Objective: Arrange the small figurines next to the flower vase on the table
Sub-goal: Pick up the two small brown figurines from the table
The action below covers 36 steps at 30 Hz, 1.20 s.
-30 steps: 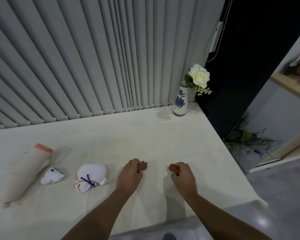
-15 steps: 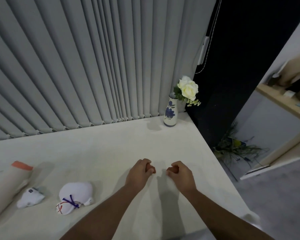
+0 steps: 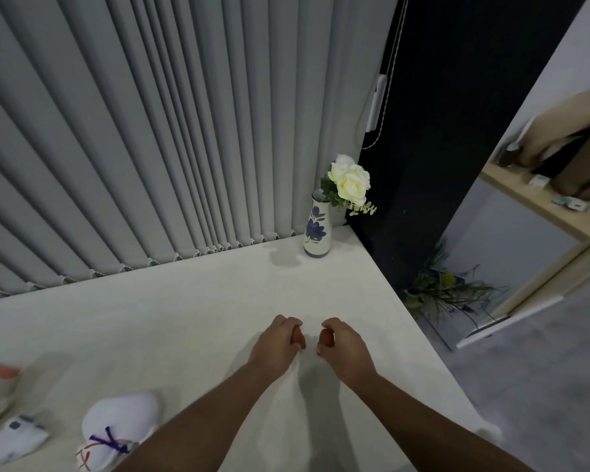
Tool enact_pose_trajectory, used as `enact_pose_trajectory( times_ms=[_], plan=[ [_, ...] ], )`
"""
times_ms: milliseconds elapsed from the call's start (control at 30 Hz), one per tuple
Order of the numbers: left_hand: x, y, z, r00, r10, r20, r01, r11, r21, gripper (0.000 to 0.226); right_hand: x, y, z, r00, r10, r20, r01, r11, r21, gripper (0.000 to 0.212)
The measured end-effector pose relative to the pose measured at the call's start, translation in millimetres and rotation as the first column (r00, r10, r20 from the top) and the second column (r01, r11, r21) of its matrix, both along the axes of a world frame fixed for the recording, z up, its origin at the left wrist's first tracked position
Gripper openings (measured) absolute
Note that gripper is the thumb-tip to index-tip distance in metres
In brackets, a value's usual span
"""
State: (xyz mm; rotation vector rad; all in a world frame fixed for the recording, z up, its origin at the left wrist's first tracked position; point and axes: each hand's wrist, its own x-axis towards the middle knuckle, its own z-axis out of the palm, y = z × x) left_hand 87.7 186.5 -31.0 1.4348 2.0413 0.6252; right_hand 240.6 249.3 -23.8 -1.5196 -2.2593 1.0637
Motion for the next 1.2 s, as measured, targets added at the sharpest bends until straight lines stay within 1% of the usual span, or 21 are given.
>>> enact_pose_trajectory(
  times_ms=[133,233,433,767,933,1100,1200],
  plan=[
    [-2,0,-2,0.999,-0.046,-0.019,0.045,0.998,-0.031,0.043,1,1,-5,1.0,-0.011,0.014,0.011,1.0,-0.002,0.032],
    [-3,0,-5,0.999,-0.048,0.003,0.048,0.998,-0.036,0.044,1,1,-8,1.0,-0.019,0.004,0.019,1.0,0.005,0.031],
    [-3,0,-5,0.997,-0.045,0.055,0.046,0.999,-0.012,0.034,1,-4,-12,1.0,-0.009,0.0,0.009,1.0,0.022,0.029],
    [-1,-2,-3,0.992,-0.062,0.11,0.065,0.998,-0.027,0.042,3,-6,-15,0.999,0.009,0.032,-0.011,0.998,0.058,0.03],
    [1,-6,1,0.994,-0.069,0.09,0.071,0.997,-0.016,0.044,3,-7,-16,0.999,0.003,0.035,-0.005,0.998,0.056,0.029],
    [1,-8,3,0.994,-0.073,0.084,0.074,0.997,-0.008,0.043,4,-8,-14,0.999,0.014,0.041,-0.016,0.999,0.046,0.023],
    [3,-9,5,0.994,-0.079,0.071,0.08,0.997,-0.012,0.044,5,-9,-13,0.999,0.007,0.045,-0.009,0.999,0.031,0.028]
  ],
)
